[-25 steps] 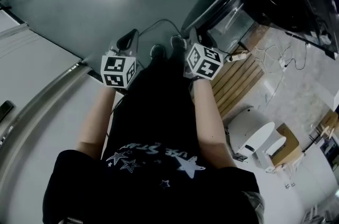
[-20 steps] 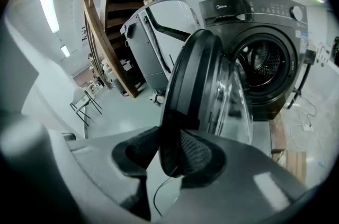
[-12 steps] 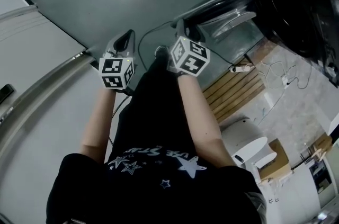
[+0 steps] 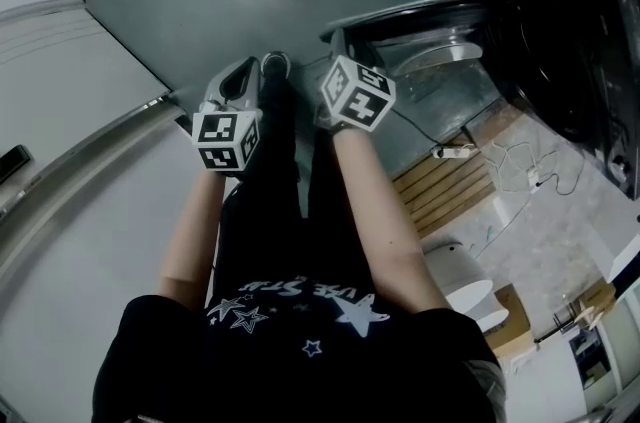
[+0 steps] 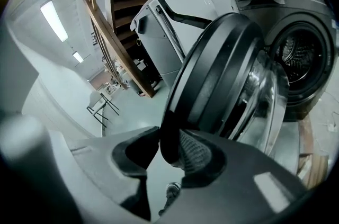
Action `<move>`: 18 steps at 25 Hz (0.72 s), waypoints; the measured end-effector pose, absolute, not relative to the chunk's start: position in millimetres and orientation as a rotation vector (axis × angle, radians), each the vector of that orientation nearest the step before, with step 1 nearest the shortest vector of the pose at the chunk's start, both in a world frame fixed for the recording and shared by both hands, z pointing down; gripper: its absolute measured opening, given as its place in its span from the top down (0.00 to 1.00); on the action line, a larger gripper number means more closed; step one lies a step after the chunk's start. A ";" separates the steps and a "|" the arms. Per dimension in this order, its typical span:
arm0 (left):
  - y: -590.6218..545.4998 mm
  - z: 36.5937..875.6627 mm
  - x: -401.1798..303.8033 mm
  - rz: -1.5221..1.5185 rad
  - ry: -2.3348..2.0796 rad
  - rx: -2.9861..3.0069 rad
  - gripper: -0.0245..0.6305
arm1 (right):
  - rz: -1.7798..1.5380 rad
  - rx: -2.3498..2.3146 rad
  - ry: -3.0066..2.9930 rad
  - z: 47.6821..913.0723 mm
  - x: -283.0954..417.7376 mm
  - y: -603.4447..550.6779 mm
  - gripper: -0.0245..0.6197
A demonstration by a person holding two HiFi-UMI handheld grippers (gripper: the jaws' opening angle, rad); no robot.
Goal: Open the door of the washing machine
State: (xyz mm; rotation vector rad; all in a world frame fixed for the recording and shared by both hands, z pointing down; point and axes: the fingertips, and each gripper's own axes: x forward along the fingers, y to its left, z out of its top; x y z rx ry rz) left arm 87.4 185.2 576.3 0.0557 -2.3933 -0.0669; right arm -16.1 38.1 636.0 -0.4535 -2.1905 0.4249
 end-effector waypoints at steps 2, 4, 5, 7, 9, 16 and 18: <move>190.9 578.6 83.7 -0.078 -2.391 0.060 0.95 | 0.437 -0.432 -2.187 635.9 -21.0 44.1 0.77; 196.4 583.0 78.0 -0.105 -2.386 0.068 0.95 | 0.446 -0.409 -2.190 636.0 -27.1 48.7 0.77; 199.8 585.6 74.4 -0.121 -2.380 0.075 0.95 | 0.449 -0.397 -2.192 636.0 -30.4 51.4 0.77; 207.5 590.1 63.9 -0.137 -2.368 0.102 0.95 | 0.456 -0.370 -2.198 636.1 -38.2 57.8 0.77; 216.0 591.9 48.2 -0.119 -2.365 0.143 0.95 | 0.466 -0.340 -2.209 636.3 -48.0 63.5 0.77; 254.1 596.5 -8.4 -0.076 -2.351 0.261 0.95 | 0.519 -0.220 -2.232 635.9 -87.2 85.8 0.77; 262.4 597.8 -22.4 -0.067 -2.341 0.298 0.95 | 0.543 -0.184 -2.235 635.2 -99.1 91.8 0.77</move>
